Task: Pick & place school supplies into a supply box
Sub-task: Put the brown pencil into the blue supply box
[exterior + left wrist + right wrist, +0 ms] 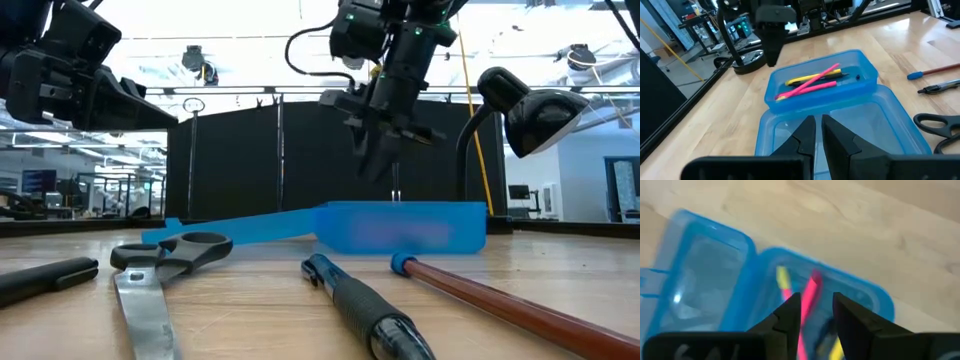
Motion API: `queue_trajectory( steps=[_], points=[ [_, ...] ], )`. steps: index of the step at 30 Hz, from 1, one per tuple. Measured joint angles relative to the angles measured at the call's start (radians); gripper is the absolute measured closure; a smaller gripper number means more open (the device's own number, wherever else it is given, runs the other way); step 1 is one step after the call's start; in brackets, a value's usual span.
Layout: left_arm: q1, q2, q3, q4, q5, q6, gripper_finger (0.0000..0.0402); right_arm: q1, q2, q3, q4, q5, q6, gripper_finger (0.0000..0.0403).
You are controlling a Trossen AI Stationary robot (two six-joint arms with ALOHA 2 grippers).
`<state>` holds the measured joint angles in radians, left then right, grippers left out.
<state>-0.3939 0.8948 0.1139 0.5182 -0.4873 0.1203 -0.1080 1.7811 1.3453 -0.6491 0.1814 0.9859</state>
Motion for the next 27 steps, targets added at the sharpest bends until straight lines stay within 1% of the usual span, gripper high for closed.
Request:
queue_trajectory(
  steps=[3,6,8,12,14,16,18,20,22,25,26,27],
  points=[
    [0.001,0.0,0.0,0.001,0.0,-0.001,0.0364,0.006,0.008,0.0,-0.044,0.002,0.0,0.0311],
    [0.001,0.0,0.0,0.001,0.0,-0.001,0.0364,0.014,0.009,-0.001,-0.051,0.008,-0.021,0.0321],
    [0.001,0.0,0.0,0.001,0.0,-0.001,0.0364,0.022,-0.011,-0.002,-0.027,0.004,-0.07,0.0326],
    [0.001,0.0,0.0,0.0,0.0,0.0,0.0364,0.065,-0.101,-0.002,0.035,0.007,-0.238,0.0345],
    [0.001,0.0,0.0,-0.006,-0.001,0.0,0.0364,0.105,-0.159,-0.002,0.029,0.052,-0.31,0.0363],
    [0.001,0.0,0.0,-0.017,-0.001,0.0,0.0364,0.164,-0.216,-0.002,0.022,0.134,-0.386,0.0388],
    [0.001,0.0,0.0,-0.024,-0.001,-0.001,0.0364,0.235,-0.259,-0.006,0.04,0.21,-0.468,0.0398],
    [0.001,0.0,0.0,-0.026,-0.001,-0.001,0.0364,0.309,-0.298,-0.035,0.096,0.235,-0.544,0.0396],
    [0.001,0.0,0.0,-0.027,-0.002,-0.001,0.0364,0.375,-0.329,-0.082,0.179,0.238,-0.586,0.04],
    [0.001,0.0,0.0,-0.027,-0.006,-0.002,0.0364,0.455,-0.367,-0.197,0.364,0.263,-0.529,0.0401],
    [0.001,0.0,0.0,-0.028,-0.008,-0.002,0.0364,0.475,-0.369,-0.241,0.453,0.246,-0.499,0.0402],
    [0.001,0.0,0.0,-0.028,-0.01,-0.002,0.0364,0.49,-0.367,-0.286,0.54,0.2,-0.473,0.0402]
  ],
)
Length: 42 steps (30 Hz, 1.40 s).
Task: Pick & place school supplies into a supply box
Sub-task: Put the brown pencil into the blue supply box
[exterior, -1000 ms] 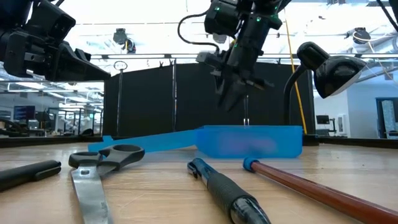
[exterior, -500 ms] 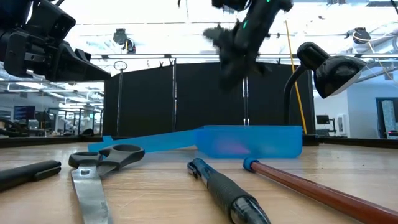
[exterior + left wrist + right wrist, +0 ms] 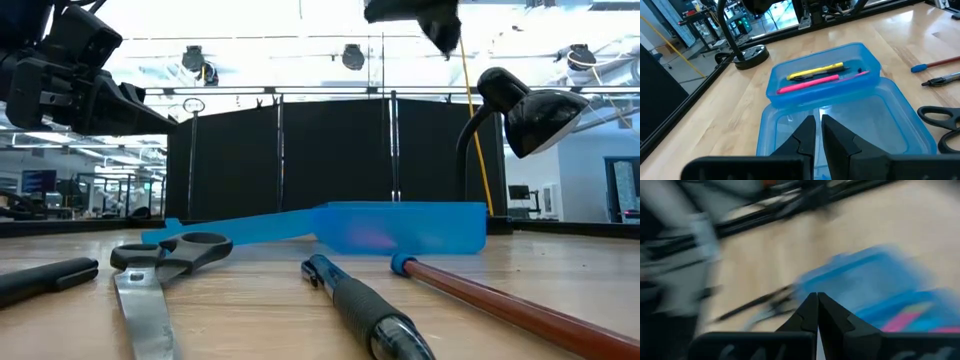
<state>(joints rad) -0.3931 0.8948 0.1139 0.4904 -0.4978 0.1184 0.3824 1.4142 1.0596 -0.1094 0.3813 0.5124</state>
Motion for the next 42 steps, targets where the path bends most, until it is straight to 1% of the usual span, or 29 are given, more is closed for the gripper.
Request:
queue_trajectory(
  steps=[2,3,4,8,11,12,14,17,19,23,26,28,30,32,33,34,36,37,40,42],
  points=[
    [0.0,0.0,0.0,0.0,0.0,0.0,0.0364,0.025,0.027,-0.084,0.151,-0.119,0.043,0.0402],
    [0.0,0.0,0.0,0.0,0.0,0.001,0.0364,0.03,0.048,-0.118,0.219,-0.164,0.058,0.0402],
    [0.0,0.0,0.0,0.001,0.0,0.002,0.0364,0.035,0.067,-0.148,0.261,-0.18,0.073,0.0402],
    [0.0,0.0,0.0,0.004,-0.001,0.004,0.0364,0.042,0.12,-0.209,0.283,-0.164,0.153,0.0402],
    [0.0,0.0,0.0,0.004,0.0,0.003,0.0364,0.048,0.13,-0.23,0.276,-0.085,0.167,0.0402],
    [0.0,0.0,0.0,0.005,0.0,0.005,0.0364,0.057,0.131,-0.231,0.284,-0.057,0.153,0.0402],
    [0.0,0.0,0.0,-0.009,0.0,0.004,0.0364,0.084,0.13,-0.234,0.298,-0.008,0.062,0.0402],
    [-0.002,0.0,0.0,-0.063,0.012,-0.025,0.0364,0.138,0.131,-0.234,0.346,-0.019,-0.107,0.0402],
    [-0.002,0.0,0.0,-0.088,0.019,-0.044,0.0364,0.168,0.131,-0.234,0.36,-0.019,-0.159,0.0402],
    [-0.001,0.0,0.0,-0.075,0.009,-0.028,0.0364,0.206,0.133,-0.234,0.372,-0.018,-0.168,0.0402],
    [0.0,0.0,0.0,-0.01,0.007,0.047,0.0364,0.22,0.156,-0.234,0.394,-0.022,-0.141,0.0401],
    [0.001,0.0,0.0,0.003,0.063,0.061,0.0364,0.224,0.171,-0.234,0.389,-0.067,-0.156,0.0401],
    [0.0,0.0,0.0,0.002,0.147,0.078,0.0364,0.219,0.173,-0.234,0.378,-0.132,-0.247,0.0402],
    [0.0,0.0,0.0,0.008,0.204,0.133,0.0364,0.218,0.173,-0.234,0.388,-0.146,-0.348,0.0402],
    [0.0,0.0,0.0,0.012,0.211,0.149,0.0364,0.215,0.173,-0.234,0.411,-0.134,-0.357,0.0401],
    [0.0,0.0,0.0,0.021,0.21,0.157,0.0364,0.208,0.173,-0.234,0.442,-0.105,-0.327,0.0401],
    [0.0,0.0,0.0,0.047,0.193,0.16,0.0364,0.181,0.173,-0.234,0.511,-0.029,-0.187,0.0402],
    [0.0,0.0,0.0,0.055,0.175,0.157,0.0364,0.163,0.173,-0.234,0.535,-0.009,-0.125,0.0402],
    [0.001,0.0,0.0,0.067,0.116,0.121,0.0364,0.131,0.173,-0.234,0.571,-0.01,-0.01,0.0402],
    [0.001,0.0,0.0,0.066,0.086,0.111,0.0364,0.141,0.196,-0.222,0.61,0.02,0.061,0.0402]
  ],
)
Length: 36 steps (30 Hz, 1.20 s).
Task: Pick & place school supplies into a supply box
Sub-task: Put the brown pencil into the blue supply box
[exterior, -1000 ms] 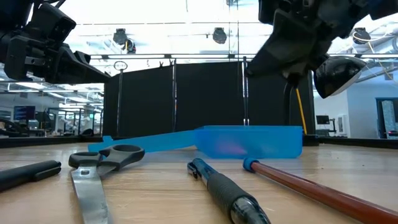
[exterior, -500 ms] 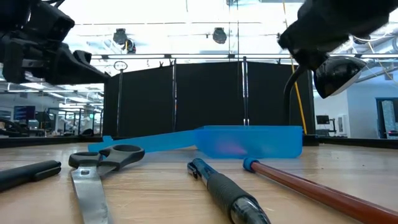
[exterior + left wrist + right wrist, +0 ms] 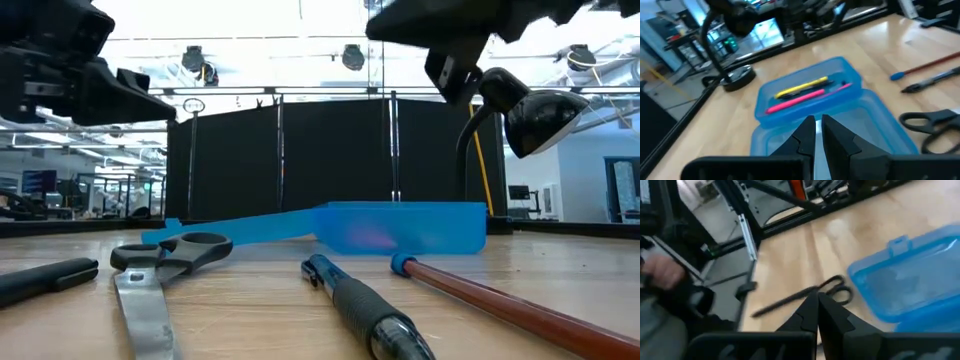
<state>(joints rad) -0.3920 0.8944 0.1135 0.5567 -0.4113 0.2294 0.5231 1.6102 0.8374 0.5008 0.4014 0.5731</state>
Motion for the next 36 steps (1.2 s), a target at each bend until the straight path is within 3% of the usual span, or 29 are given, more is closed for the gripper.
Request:
queue_trajectory(
  steps=[2,4,7,12,16,20,25,31,36],
  points=[
    [0.0,0.0,0.0,-0.002,-0.01,-0.004,0.0364,0.017,0.019,0.057,-0.057,0.028,0.083,0.0402],
    [0.0,0.0,0.0,-0.019,-0.008,-0.024,0.0364,0.03,0.041,0.188,-0.229,0.049,0.178,0.0402],
    [0.0,0.003,0.0,-0.04,-0.001,-0.041,0.0364,0.049,0.127,0.499,-0.604,0.075,0.3,0.0403],
    [0.0,0.003,0.0,-0.067,0.002,-0.079,0.0364,0.049,0.375,1.058,-1.189,0.075,0.519,0.0403],
    [0.0,0.003,0.0,-0.069,0.014,-0.106,0.0364,0.034,0.534,1.307,-1.555,0.041,0.841,0.0403],
    [0.0,0.003,0.0,-0.078,0.014,-0.127,0.0364,0.02,0.652,1.347,-1.69,-0.114,1.008,0.0403],
    [0.0,0.003,0.0,-0.077,0.019,-0.131,0.0364,0.0,0.717,1.347,-1.837,-0.188,1.042,0.0403],
    [0.0,0.003,0.0,-0.07,0.019,-0.108,0.0364,-0.02,0.717,1.309,-1.81,-0.198,1.019,0.0396],
    [0.0,0.003,0.0,-0.068,0.019,-0.108,0.0364,-0.028,0.711,1.309,-1.766,-0.158,1.066,0.035]
  ],
)
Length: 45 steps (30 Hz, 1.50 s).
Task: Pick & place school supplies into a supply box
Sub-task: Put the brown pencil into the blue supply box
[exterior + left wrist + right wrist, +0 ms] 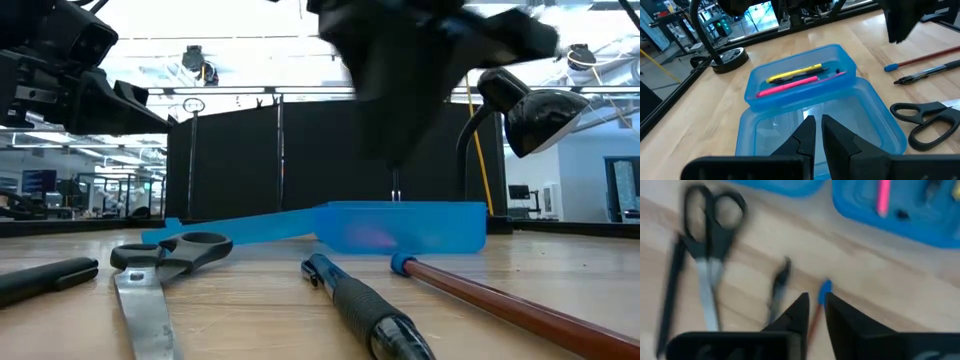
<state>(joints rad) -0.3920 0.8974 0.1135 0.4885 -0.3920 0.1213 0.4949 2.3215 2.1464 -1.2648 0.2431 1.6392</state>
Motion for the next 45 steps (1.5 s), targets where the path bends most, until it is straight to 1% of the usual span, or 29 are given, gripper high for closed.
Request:
queue_trajectory(
  steps=[2,6,10,15,18,24,29,32,34,36,38,43,45],
  points=[
    [0.0,0.0,0.0,0.001,0.0,-0.004,0.0364,0.0,0.001,0.0,0.023,0.04,0.005,0.0327],
    [0.0,0.0,0.0,0.002,0.0,-0.011,0.0364,0.003,0.0,-0.004,0.026,0.044,0.024,0.0288],
    [0.0,0.0,0.0,0.002,0.001,-0.031,0.0364,0.006,0.001,-0.061,0.08,0.04,0.053,0.0266],
    [0.0,0.0,0.0,0.002,0.001,-0.039,0.0364,0.011,0.0,-0.164,0.201,-0.022,0.099,0.0262],
    [0.0,0.0,0.0,0.002,0.001,-0.041,0.0364,0.014,0.002,-0.205,0.199,-0.063,0.112,0.0261],
    [0.0,0.0,0.0,0.001,0.001,-0.045,0.0364,0.018,-0.008,-0.274,0.252,-0.085,0.129,0.0261],
    [0.0,0.0,0.0,0.001,0.001,-0.045,0.0364,0.014,-0.01,-0.327,0.327,-0.084,0.059,0.0261],
    [0.0,0.0,0.0,0.001,0.001,-0.045,0.0364,0.004,-0.008,-0.36,0.332,-0.092,0.02,0.0261],
    [0.0,0.0,0.0,0.001,0.001,-0.045,0.0364,0.001,-0.007,-0.372,0.333,-0.102,-0.011,0.0266],
    [0.0,0.0,0.0,0.001,0.001,-0.046,0.0364,0.001,-0.007,-0.382,0.335,-0.113,-0.034,0.028],
    [0.0,0.0,0.0,0.001,0.001,-0.046,0.0364,0.001,-0.009,-0.399,0.346,-0.114,-0.049,0.0304],
    [0.0,0.0,0.0,0.001,0.001,-0.055,0.0364,0.001,-0.011,-0.423,0.347,-0.116,-0.085,0.0379],
    [0.0,0.0,0.0,0.0,0.001,-0.058,0.0364,0.0,-0.012,-0.425,0.344,-0.118,-0.103,0.0389]
  ],
)
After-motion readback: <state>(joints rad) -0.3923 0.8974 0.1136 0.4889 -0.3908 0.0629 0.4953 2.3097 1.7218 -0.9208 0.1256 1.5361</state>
